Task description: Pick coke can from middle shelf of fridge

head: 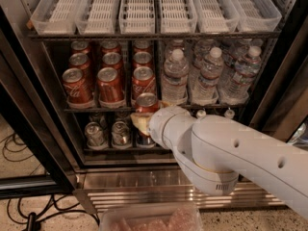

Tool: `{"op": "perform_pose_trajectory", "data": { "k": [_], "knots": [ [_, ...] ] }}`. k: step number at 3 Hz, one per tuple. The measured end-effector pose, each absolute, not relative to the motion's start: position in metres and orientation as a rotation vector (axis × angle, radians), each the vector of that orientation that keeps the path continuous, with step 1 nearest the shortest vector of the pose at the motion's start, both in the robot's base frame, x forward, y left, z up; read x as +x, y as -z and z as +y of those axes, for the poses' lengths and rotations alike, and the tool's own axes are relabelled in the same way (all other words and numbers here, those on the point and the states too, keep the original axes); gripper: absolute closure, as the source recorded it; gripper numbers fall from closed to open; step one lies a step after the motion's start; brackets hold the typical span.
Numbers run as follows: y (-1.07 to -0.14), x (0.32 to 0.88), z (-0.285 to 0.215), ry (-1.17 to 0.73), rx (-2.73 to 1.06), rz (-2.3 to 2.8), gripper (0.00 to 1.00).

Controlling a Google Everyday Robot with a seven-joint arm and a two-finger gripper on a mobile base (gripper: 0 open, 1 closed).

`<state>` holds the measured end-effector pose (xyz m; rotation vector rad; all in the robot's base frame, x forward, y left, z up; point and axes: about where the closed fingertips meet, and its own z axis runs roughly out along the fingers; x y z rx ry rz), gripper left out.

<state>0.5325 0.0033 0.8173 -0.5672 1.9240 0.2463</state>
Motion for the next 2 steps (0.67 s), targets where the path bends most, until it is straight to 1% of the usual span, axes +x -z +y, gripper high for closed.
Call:
{"op": "perform_pose_trajectory", "data": {
  "k": [1,2],
  "knots": [
    [-0.8069,0.5241,0.0161,-0.33,-0.719,1.897,1.0],
    [-0.811,0.5239,0.0146,-0.389,-0.747,1.877,1.0]
  ]
}}
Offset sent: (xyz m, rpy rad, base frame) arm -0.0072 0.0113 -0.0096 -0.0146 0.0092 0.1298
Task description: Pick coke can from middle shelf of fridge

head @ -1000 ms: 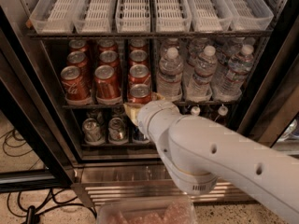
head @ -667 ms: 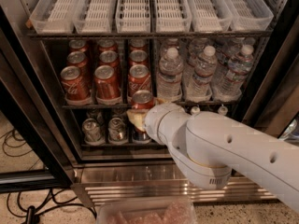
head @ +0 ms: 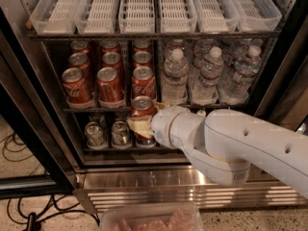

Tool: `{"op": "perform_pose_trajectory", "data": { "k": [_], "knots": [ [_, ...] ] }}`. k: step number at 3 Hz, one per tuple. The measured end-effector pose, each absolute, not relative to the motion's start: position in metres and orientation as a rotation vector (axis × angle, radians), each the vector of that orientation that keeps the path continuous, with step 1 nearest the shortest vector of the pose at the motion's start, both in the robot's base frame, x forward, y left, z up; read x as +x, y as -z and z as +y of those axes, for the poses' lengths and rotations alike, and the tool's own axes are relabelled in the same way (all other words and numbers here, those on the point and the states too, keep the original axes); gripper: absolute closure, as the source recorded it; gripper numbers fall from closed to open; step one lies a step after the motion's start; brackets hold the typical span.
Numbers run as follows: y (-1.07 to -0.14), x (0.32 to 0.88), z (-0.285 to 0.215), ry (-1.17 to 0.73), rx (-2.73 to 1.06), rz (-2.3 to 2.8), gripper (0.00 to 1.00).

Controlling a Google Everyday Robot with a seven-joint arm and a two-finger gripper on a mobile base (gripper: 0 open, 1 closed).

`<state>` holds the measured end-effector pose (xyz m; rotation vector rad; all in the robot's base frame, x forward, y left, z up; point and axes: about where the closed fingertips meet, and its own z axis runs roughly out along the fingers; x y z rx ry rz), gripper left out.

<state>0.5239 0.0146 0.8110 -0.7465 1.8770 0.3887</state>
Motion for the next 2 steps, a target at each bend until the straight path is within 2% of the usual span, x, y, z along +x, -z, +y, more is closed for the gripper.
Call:
{"op": "perform_pose_trajectory", "data": {
  "k": [2],
  "knots": [
    [-0.8261,0.5254,0.0103,-0.361,-0.82,1.817,1.0]
  ]
}}
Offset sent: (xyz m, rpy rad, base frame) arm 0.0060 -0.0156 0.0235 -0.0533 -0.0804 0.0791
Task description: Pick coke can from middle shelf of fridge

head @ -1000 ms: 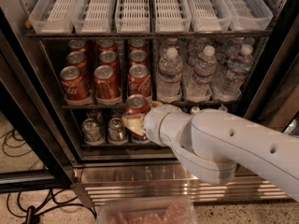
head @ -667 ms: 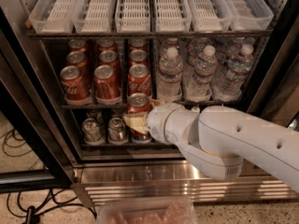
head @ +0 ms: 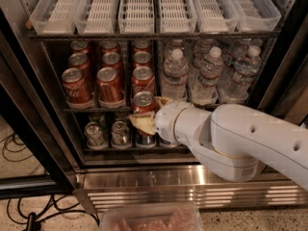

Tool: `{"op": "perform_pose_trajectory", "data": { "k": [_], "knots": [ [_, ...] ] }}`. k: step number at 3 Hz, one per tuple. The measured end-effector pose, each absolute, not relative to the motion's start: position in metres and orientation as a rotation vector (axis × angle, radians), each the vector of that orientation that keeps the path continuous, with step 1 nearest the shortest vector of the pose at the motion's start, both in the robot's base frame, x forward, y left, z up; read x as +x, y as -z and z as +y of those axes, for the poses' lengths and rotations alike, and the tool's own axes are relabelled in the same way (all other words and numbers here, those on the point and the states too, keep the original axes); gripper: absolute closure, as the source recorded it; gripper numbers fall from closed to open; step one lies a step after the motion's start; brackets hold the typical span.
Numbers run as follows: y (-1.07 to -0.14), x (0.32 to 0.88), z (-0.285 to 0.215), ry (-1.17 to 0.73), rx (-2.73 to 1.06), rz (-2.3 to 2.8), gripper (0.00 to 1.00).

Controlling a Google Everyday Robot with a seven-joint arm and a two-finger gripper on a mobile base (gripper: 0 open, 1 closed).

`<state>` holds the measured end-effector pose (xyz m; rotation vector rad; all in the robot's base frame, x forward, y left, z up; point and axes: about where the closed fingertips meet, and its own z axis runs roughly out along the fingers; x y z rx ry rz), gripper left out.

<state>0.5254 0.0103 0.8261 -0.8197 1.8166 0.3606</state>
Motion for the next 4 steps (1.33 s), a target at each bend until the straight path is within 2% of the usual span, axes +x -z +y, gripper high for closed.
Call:
{"op": "perform_pose_trajectory", "data": {
  "k": [1,4],
  "knots": [
    [-0.827,0.524,0.011,-0.379,-0.859,1.804,1.0],
    [-0.822,0.515,0.045,-0.615,-1.084,1.767,1.0]
  ]
}}
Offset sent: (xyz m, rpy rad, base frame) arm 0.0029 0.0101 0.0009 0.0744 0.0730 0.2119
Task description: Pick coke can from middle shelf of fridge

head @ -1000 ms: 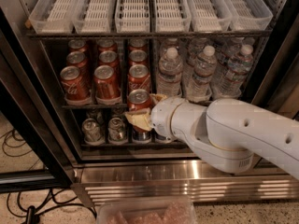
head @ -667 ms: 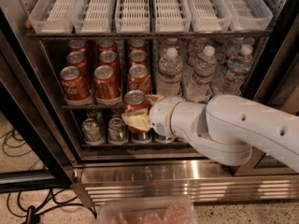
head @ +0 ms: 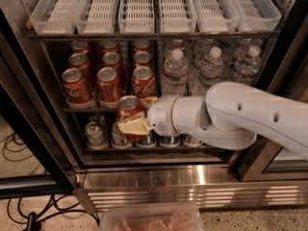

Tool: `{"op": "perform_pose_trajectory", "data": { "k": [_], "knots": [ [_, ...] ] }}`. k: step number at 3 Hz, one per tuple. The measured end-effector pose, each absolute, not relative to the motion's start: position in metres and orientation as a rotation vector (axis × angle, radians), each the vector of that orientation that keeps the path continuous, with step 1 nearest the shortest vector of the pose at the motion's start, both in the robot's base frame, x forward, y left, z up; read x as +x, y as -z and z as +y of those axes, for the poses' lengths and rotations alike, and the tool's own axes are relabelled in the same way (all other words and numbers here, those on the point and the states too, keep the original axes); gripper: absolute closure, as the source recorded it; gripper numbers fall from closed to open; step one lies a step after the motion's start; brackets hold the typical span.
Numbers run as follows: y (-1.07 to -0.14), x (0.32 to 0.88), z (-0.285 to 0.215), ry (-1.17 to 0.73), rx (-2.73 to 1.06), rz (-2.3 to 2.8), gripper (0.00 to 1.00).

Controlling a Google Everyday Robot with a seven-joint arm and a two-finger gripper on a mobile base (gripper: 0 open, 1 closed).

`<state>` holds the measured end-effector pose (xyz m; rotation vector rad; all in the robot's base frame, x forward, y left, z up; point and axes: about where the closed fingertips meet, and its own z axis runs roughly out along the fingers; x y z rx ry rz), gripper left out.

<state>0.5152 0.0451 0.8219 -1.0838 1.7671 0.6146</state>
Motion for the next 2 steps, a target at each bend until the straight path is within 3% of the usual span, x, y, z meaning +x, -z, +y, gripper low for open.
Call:
{"op": "perform_pose_trajectory", "data": {
  "k": [2],
  "knots": [
    [-0.8269,0.5004,0.055,-0.684,-1.22,1.707,1.0]
  ]
}}
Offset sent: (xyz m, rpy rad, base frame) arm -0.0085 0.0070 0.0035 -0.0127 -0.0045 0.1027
